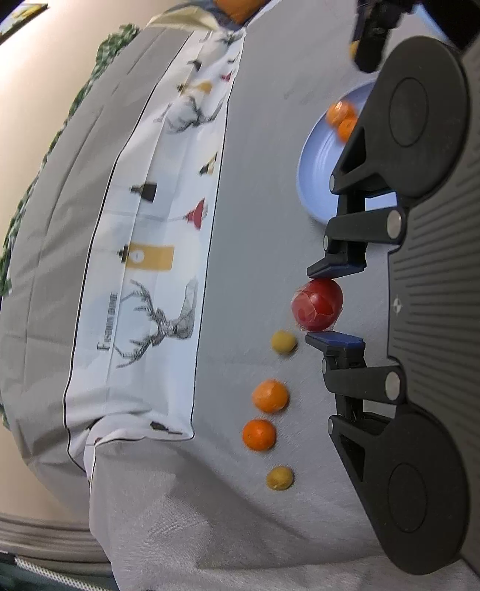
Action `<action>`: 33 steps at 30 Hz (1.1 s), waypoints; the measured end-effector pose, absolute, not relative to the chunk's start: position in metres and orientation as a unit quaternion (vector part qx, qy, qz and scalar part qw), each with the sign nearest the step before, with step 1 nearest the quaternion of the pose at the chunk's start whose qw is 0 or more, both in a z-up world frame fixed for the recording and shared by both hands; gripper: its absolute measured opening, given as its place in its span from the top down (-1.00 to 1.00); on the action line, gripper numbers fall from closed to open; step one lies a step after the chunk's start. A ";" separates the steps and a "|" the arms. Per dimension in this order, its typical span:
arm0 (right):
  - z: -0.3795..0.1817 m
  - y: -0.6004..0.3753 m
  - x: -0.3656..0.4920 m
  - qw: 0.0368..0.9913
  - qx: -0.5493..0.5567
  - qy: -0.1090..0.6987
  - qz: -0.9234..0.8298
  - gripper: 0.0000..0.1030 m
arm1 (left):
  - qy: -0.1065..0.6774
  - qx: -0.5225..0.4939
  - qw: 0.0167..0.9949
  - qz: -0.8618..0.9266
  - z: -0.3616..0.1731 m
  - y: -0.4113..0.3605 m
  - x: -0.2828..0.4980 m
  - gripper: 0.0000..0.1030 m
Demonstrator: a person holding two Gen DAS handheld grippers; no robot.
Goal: Organize fruits
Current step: 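Carry the tomato and lime over the blue plate with both tools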
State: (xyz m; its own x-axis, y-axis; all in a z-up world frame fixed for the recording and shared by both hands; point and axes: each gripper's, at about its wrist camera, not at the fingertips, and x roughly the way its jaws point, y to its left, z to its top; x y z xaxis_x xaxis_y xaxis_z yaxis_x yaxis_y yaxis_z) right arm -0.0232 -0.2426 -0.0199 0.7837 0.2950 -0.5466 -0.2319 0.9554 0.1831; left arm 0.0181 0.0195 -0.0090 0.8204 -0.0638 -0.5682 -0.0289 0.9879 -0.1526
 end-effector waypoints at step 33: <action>-0.036 -0.273 -0.020 0.945 0.090 0.302 0.090 0.44 | 0.304 0.006 0.947 -0.103 -0.018 -0.034 -0.018 0.34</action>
